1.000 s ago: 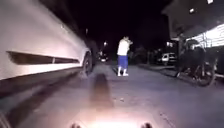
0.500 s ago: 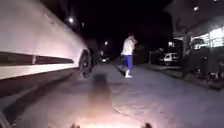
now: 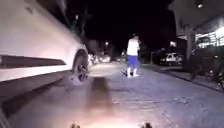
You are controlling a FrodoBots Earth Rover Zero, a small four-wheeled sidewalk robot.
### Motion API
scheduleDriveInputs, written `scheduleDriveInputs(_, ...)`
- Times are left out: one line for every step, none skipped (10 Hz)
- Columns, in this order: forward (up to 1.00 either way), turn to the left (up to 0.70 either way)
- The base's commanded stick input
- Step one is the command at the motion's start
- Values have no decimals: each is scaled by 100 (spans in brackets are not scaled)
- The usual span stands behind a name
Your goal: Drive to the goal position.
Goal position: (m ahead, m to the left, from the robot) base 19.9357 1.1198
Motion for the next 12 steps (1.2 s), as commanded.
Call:
scheduleDriveInputs(85,0)
scheduleDriveInputs(85,0)
scheduleDriveInputs(85,0)
scheduleDriveInputs(85,0)
scheduleDriveInputs(85,0)
scheduleDriveInputs(85,0)
scheduleDriveInputs(85,0)
scheduleDriveInputs(85,0)
scheduleDriveInputs(85,0)
scheduleDriveInputs(85,0)
scheduleDriveInputs(85,0)
scheduleDriveInputs(85,0)
